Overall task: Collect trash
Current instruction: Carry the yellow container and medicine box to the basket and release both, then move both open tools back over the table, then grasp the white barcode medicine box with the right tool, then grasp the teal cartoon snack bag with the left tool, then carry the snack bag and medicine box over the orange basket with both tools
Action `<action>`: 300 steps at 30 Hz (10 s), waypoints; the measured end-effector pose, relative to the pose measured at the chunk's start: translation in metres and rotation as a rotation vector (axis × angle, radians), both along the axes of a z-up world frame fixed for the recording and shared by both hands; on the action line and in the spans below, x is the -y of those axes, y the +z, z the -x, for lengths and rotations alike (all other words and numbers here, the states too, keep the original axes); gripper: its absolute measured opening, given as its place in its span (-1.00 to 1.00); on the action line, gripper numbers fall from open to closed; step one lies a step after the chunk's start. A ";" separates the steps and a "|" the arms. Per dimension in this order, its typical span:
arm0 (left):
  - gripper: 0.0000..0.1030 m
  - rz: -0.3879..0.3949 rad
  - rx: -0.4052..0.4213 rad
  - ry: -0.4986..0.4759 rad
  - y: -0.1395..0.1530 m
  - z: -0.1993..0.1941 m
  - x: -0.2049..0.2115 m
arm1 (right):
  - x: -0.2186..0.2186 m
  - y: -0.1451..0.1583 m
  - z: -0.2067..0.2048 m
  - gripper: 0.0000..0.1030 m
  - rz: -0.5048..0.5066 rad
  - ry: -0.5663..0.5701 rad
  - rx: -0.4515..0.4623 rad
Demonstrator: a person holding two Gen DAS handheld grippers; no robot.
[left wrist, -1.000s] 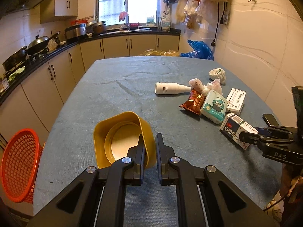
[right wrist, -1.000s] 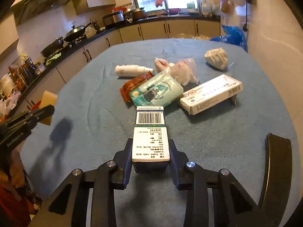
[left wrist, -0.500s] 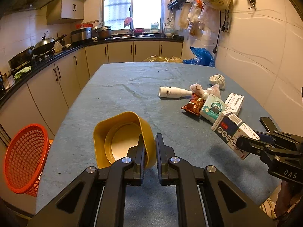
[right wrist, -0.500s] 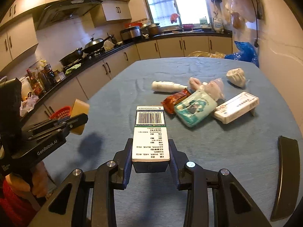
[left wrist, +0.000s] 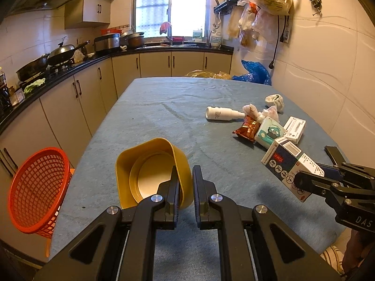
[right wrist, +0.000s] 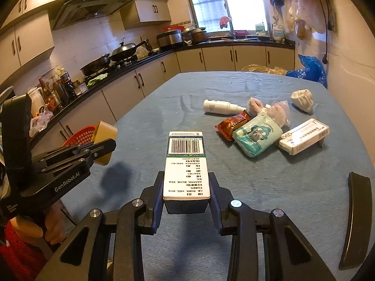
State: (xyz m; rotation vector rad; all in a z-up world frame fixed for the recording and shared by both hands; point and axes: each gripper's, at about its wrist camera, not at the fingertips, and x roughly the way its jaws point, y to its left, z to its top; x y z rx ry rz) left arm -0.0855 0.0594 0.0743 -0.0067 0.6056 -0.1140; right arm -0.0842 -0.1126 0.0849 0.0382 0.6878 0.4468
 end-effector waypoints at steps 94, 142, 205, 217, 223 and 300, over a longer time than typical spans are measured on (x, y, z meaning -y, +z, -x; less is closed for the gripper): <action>0.02 0.144 0.057 0.315 0.012 0.036 -0.190 | -0.185 0.014 -0.060 -0.08 -0.088 0.278 -0.130; 0.19 -0.047 -0.118 -0.219 0.007 -0.061 0.054 | 0.119 -0.010 -0.160 -0.72 -0.488 -0.131 -0.155; -0.42 0.062 -0.138 0.011 -0.033 -0.122 0.048 | 0.099 -0.007 -0.132 -0.72 -0.505 0.010 -0.052; -0.42 0.028 0.017 0.138 -0.015 -0.119 0.040 | 0.056 -0.001 -0.116 -0.72 -0.249 0.034 0.062; -0.41 0.028 0.023 0.136 -0.016 -0.117 0.038 | 0.048 -0.003 -0.113 -0.72 -0.178 0.031 0.092; -0.39 0.093 0.106 0.547 0.011 0.028 -0.197 | -0.212 0.026 -0.045 -0.72 -0.051 0.421 -0.011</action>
